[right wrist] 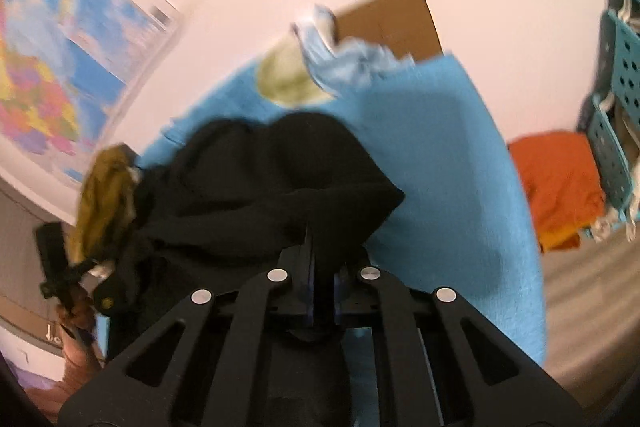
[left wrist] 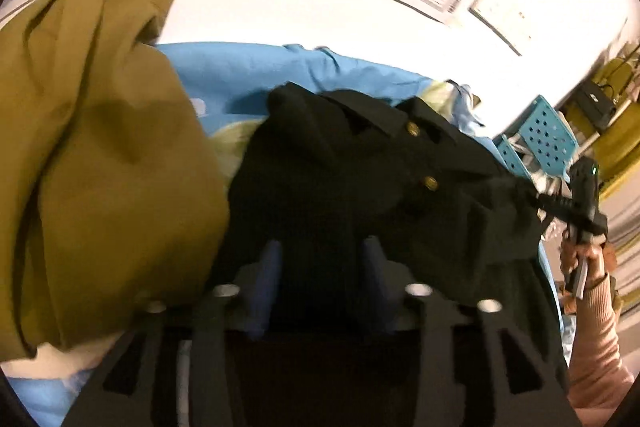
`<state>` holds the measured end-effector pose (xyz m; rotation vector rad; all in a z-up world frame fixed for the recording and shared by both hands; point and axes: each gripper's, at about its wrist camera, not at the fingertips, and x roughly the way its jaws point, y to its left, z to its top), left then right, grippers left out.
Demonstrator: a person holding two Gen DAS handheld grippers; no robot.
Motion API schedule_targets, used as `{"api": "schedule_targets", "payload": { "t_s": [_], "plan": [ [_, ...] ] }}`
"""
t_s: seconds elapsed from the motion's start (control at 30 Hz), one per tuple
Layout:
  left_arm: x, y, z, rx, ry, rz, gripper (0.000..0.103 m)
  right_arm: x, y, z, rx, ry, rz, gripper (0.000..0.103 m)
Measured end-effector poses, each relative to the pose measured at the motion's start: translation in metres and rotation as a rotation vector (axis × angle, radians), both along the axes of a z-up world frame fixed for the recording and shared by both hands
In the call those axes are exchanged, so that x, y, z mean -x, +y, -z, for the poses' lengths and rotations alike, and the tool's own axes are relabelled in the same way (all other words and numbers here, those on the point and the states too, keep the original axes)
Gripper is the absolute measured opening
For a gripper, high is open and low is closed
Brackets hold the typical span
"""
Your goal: Fold large clothes
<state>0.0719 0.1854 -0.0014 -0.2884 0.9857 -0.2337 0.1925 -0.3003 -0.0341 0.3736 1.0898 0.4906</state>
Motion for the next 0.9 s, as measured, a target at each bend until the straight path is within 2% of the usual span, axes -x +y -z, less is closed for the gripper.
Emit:
{"api": "schedule_targets", "payload": {
  "t_s": [0.03,0.07,0.13,0.2,0.27,0.3,0.37,0.43,0.47,0.53,0.57,0.6,0.67,0.7,0.8,0.83,0.87,0.9],
  "plan": [
    [0.002,-0.001,-0.002,0.016,-0.012,0.014,0.053,0.000,-0.002,0.002,0.011,0.006,0.016,0.026],
    [0.002,-0.002,-0.004,0.026,-0.026,0.026,0.059,0.001,-0.004,0.002,0.024,0.006,0.053,0.031],
    [0.013,-0.010,-0.017,0.016,-0.091,0.071,0.063,0.006,-0.005,-0.004,0.028,-0.026,0.060,0.043],
    [0.033,-0.023,-0.034,-0.015,-0.186,0.161,0.067,0.012,-0.003,-0.016,0.057,-0.068,0.073,0.054],
    [0.050,-0.043,-0.043,-0.088,-0.260,0.254,0.073,0.024,0.002,-0.029,0.079,-0.124,0.052,0.055],
    [0.062,-0.057,-0.046,-0.148,-0.303,0.318,0.075,0.027,0.005,-0.033,0.087,-0.138,0.046,0.059],
    [0.082,-0.087,-0.042,-0.257,-0.360,0.444,0.081,0.038,0.012,-0.039,0.076,-0.164,0.016,0.059],
    [0.088,-0.109,-0.031,-0.332,-0.353,0.530,0.081,0.044,0.021,-0.041,0.063,-0.168,-0.019,0.059],
    [0.089,-0.123,-0.021,-0.420,-0.347,0.561,0.081,0.047,0.026,-0.041,0.064,-0.174,-0.036,0.060],
    [0.078,-0.133,-0.007,-0.512,-0.314,0.550,0.078,0.048,0.037,-0.041,0.074,-0.181,-0.066,0.060],
    [0.068,-0.131,-0.003,-0.508,-0.275,0.532,0.065,0.049,0.044,-0.040,0.086,-0.184,-0.080,0.060],
    [0.055,-0.124,-0.001,-0.487,-0.240,0.500,0.056,0.050,0.049,-0.040,0.093,-0.185,-0.094,0.060],
    [0.037,-0.101,-0.001,-0.408,-0.186,0.424,0.023,0.051,0.063,-0.038,0.097,-0.186,-0.136,0.060],
    [0.026,-0.088,-0.005,-0.348,-0.160,0.374,0.018,0.052,0.069,-0.039,0.103,-0.188,-0.152,0.060],
    [-0.006,-0.038,-0.014,-0.146,-0.081,0.199,0.019,0.055,0.090,-0.042,0.110,-0.207,-0.211,0.060],
    [-0.014,-0.025,-0.012,-0.113,-0.044,0.149,0.027,0.055,0.099,-0.043,0.107,-0.210,-0.235,0.060],
    [-0.020,-0.017,-0.010,-0.107,-0.017,0.110,0.039,0.055,0.109,-0.043,0.111,-0.213,-0.259,0.060],
    [-0.026,-0.008,-0.005,-0.137,0.005,0.050,0.038,0.055,0.118,-0.043,0.116,-0.215,-0.279,0.060]
  ]
}}
